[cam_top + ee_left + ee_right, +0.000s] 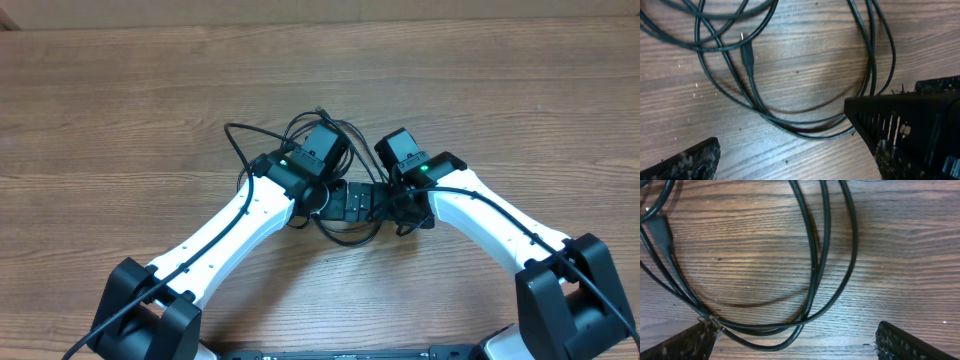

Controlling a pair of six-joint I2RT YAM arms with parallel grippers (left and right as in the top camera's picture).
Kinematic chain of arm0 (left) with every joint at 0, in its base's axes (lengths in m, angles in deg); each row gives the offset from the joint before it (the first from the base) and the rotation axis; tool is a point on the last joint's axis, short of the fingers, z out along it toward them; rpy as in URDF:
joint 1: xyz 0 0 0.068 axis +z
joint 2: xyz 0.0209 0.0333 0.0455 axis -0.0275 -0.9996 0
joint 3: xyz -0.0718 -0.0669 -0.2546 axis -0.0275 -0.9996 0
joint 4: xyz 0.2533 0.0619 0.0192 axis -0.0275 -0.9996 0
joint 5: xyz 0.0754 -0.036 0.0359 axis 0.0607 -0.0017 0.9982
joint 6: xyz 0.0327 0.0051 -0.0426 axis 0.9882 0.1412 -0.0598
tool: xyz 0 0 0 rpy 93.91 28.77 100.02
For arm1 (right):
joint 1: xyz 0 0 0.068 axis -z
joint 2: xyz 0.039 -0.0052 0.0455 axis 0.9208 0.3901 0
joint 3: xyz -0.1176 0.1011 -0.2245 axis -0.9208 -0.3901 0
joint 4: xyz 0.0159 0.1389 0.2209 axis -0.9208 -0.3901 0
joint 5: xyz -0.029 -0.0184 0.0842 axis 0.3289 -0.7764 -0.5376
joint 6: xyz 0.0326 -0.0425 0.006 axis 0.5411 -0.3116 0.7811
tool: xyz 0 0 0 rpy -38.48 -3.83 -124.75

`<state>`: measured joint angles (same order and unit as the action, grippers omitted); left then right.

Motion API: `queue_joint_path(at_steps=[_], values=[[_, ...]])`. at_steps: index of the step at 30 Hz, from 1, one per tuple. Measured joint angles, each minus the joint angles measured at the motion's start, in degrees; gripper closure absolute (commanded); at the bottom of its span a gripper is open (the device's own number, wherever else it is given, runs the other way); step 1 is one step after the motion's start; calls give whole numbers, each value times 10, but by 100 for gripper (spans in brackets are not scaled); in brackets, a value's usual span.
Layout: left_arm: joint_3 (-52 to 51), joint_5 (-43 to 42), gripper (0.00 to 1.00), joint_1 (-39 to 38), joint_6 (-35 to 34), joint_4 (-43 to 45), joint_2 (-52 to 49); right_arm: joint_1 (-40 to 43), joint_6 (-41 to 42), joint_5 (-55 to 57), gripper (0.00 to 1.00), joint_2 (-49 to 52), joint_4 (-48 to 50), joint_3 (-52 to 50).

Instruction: Untangle cables

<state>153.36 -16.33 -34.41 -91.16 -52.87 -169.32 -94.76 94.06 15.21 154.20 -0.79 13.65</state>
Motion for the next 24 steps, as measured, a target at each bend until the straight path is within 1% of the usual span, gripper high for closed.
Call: queue_joint_path(at_steps=[7, 8, 9, 12, 14, 20, 22, 24], values=[[-1, 0, 0, 0, 0, 14, 0, 3, 0, 4, 0, 0, -1, 0], [-1, 1, 14, 0, 0, 15, 0, 3, 0, 9, 0, 0, 8, -1], [-2, 3, 36, 0, 0, 16, 0, 3, 0, 16, 0, 0, 24, -2], [-2, 4, 75, -2, -6, 18, 0, 3, 0, 26, 0, 0, 86, -3], [-2, 8, 96, -5, -7, 18, 0, 3, 0, 29, 0, 0, 110, -3], [-3, 56, 96, 1, -22, 10, 0, 3, 0, 29, 0, 0, 121, -3], [-3, 65, 96, 16, -27, 3, 0, 3, 0, 29, 0, 0, 122, -3], [-3, 71, 95, 46, -31, -13, 0, 3, 0, 29, 0, 0, 136, -3]])
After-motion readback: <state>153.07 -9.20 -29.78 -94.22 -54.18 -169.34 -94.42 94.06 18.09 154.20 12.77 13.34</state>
